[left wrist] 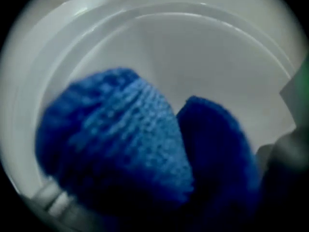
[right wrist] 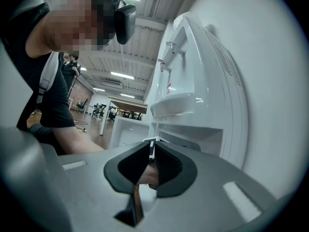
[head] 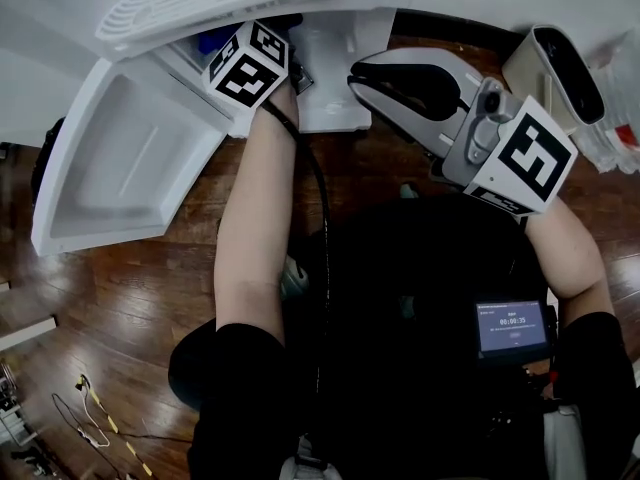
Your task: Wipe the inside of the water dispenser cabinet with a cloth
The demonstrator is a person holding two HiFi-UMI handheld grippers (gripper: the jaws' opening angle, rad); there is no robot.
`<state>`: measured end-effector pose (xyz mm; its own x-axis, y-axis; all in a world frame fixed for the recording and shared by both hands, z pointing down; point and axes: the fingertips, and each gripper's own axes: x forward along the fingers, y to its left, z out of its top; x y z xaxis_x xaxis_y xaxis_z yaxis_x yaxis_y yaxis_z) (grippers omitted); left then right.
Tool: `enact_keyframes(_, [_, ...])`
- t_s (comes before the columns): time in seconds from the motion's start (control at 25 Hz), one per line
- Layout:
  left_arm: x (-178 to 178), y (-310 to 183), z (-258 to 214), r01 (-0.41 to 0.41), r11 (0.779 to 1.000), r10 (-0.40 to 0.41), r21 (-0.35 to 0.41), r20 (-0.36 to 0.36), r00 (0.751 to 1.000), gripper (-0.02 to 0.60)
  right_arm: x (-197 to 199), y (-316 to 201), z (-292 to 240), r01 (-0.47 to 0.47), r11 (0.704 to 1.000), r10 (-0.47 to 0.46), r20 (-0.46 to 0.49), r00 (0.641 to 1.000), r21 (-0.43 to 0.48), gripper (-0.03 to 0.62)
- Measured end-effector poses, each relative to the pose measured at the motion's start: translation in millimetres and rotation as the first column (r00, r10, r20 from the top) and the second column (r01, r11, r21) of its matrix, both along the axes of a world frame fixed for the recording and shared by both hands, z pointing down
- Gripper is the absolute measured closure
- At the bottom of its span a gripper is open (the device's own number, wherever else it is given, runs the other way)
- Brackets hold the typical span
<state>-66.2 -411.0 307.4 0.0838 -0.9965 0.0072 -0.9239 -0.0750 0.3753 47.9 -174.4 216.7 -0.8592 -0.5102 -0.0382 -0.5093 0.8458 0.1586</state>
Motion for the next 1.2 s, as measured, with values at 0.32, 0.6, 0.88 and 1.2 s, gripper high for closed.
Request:
enact_keyframes(0.32, [-27, 65, 71, 0.049, 0.99, -0.116, -0.131, -0.578, 0.808, 0.437, 7, -3, -1, -0.011, 1.0, 0.011, 0.012, 1.0, -0.021, 0.562])
enact_keyframes(0.6, [-30, 16, 58, 0.059, 0.993, -0.106, -0.101, -0.563, 0.82, 0.437, 8, -8, 4, -0.013, 0.998, 0.014, 0.015, 1.0, -0.067, 0.563])
enact_keyframes(0.88, [-15, -22, 68, 0.023, 0.993, -0.077, -0.117, -0.487, 0.87, 0.434, 16, -13, 8, -0.033, 0.996, 0.035, 0.018, 0.999, -0.086, 0.563])
enact_keyframes(1.2, [-41, 48, 104, 0.067, 0.983, -0.138, -0.172, -0.445, 0.885, 0.437, 12, -11, 3, -0.021, 0.997, 0.023, 0.021, 1.0, -0.079, 0.563])
